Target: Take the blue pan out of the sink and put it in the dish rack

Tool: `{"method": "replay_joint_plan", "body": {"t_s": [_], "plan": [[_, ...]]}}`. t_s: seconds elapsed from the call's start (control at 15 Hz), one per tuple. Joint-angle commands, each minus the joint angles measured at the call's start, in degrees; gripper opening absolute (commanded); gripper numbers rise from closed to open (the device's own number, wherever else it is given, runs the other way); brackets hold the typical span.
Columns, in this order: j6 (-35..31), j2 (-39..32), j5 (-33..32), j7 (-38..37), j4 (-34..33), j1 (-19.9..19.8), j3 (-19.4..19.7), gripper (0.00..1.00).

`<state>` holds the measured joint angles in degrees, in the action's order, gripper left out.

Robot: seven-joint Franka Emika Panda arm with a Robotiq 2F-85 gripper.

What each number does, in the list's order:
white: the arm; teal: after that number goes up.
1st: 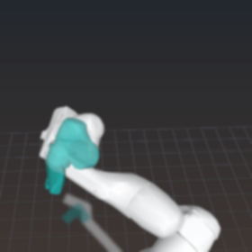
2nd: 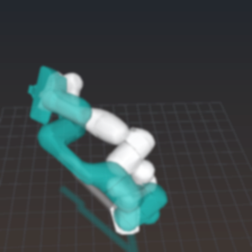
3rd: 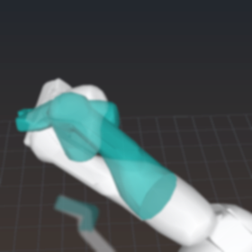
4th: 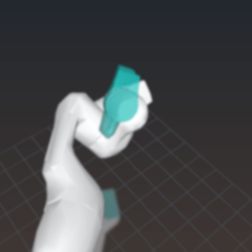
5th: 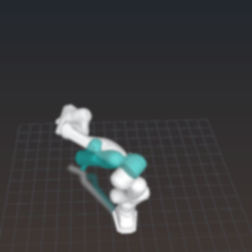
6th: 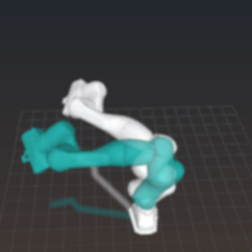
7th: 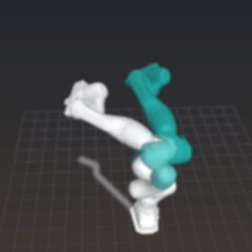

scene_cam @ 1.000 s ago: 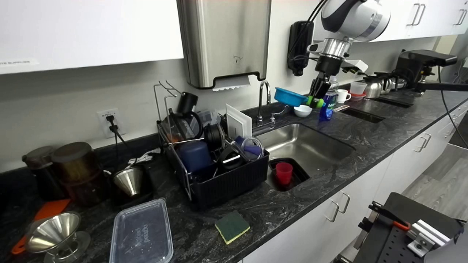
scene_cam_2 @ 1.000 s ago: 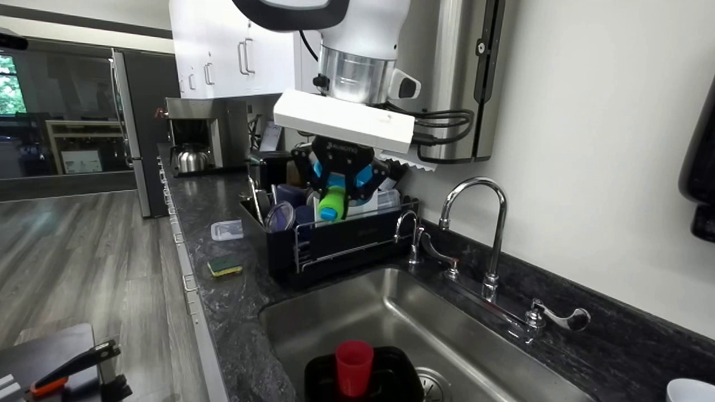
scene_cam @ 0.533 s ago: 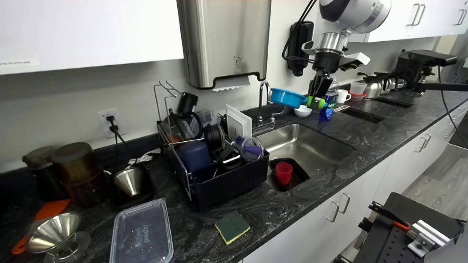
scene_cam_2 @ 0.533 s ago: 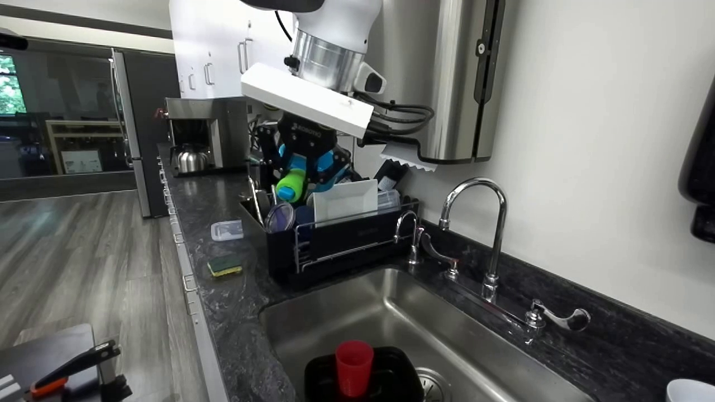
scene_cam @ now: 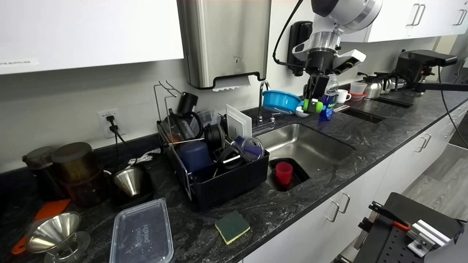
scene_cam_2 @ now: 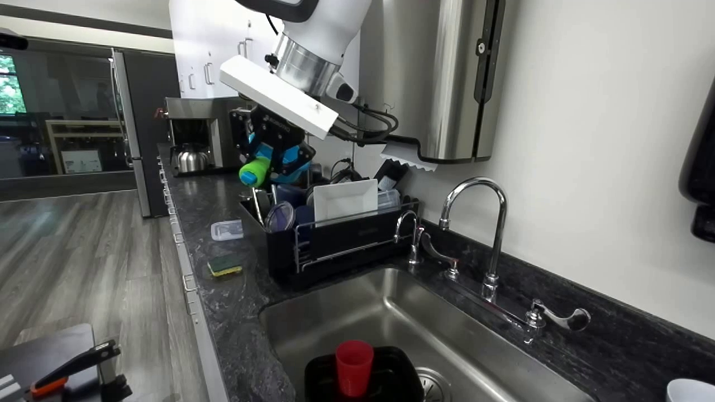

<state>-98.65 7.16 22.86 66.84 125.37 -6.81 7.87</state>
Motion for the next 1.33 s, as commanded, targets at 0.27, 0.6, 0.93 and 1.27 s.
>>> {"method": "replay_joint_plan", "body": {"t_s": [0.27,0.6,0.93,1.27], "plan": [[7.0,-6.8,6.2,-10.5,-5.1,1.8,-0.5,0.08],[6.7,-11.3,12.1,-18.1,-8.5,1.5,-1.3,0.08],[8.0,-12.4,16.4,-24.0,-10.3,1.2,-1.5,0.08],[7.5,-11.0,16.3,-23.9,-9.7,1.0,-1.4,0.08]]}}
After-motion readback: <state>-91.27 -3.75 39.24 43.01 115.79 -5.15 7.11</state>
